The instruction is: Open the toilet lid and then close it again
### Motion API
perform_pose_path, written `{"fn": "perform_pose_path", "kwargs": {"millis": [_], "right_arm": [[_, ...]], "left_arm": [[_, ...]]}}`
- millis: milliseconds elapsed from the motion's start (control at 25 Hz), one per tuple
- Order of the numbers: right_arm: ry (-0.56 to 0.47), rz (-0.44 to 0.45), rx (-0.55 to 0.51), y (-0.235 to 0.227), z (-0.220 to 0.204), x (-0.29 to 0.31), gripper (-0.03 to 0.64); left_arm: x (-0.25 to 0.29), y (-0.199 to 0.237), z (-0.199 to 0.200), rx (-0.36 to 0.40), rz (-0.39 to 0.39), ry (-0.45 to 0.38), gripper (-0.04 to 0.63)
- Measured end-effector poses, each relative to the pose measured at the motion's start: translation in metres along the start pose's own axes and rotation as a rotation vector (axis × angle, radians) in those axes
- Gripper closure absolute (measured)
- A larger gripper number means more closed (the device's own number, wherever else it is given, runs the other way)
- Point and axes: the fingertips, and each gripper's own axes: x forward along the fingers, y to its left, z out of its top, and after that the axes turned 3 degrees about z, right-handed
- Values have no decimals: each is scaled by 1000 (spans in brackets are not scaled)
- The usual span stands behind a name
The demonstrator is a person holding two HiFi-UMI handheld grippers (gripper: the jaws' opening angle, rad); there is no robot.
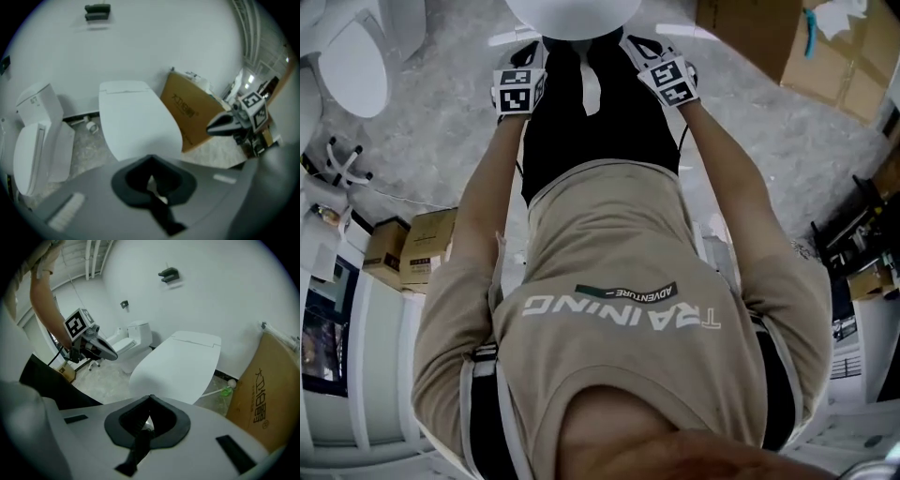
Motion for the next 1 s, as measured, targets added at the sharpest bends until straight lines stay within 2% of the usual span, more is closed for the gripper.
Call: {"fn": "perform_pose_path", "kwargs": {"millis": [120,280,360,560,720,880,1000], "right_arm": [[70,11,35,-6,-33,23,607],[128,30,90,-4,-64,42,607],[128,27,114,-8,-67,57,607],[140,14,131,-20,-79,86,607],[165,33,125,-18,-90,95,607],[174,35,133,-26,-102,105,607],[170,38,141,-25,-106,109,607]], "left_arm": [[29,6,-31,11,8,84,591],[49,9,-75,-41,24,190,591],[61,17,-82,-52,20,190,591],[88,25,-86,5,-6,177,591],[100,32,-101,-29,2,199,591],[115,29,-104,-5,-9,201,591],[122,24,-109,-25,-16,196,591]]}}
